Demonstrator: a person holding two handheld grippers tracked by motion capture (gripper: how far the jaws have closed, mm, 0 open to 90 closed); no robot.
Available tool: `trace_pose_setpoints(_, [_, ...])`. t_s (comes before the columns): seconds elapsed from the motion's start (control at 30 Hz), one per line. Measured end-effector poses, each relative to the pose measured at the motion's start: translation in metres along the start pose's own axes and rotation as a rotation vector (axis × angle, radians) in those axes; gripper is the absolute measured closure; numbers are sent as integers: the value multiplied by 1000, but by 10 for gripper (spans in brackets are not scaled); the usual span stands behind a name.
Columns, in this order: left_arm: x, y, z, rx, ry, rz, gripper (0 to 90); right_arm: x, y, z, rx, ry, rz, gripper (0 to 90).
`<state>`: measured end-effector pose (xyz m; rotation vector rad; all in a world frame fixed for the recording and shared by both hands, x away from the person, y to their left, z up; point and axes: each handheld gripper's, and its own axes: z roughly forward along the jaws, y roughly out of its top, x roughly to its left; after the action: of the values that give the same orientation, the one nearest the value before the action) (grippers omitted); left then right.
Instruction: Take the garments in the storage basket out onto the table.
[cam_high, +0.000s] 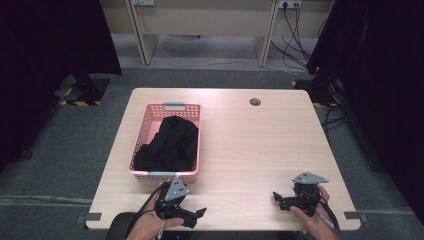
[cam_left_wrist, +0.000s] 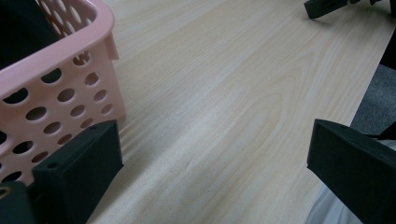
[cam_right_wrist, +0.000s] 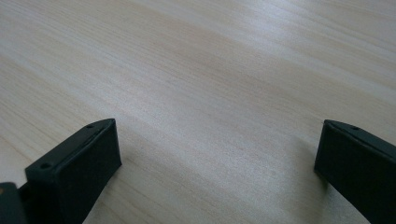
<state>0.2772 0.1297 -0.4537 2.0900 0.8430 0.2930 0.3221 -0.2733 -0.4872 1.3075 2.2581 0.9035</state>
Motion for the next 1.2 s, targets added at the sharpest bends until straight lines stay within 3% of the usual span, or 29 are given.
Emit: trace_pose_setpoints(1.2, [5,17,-21,-47,29,-5,26,0,0,0,0,0,0,4])
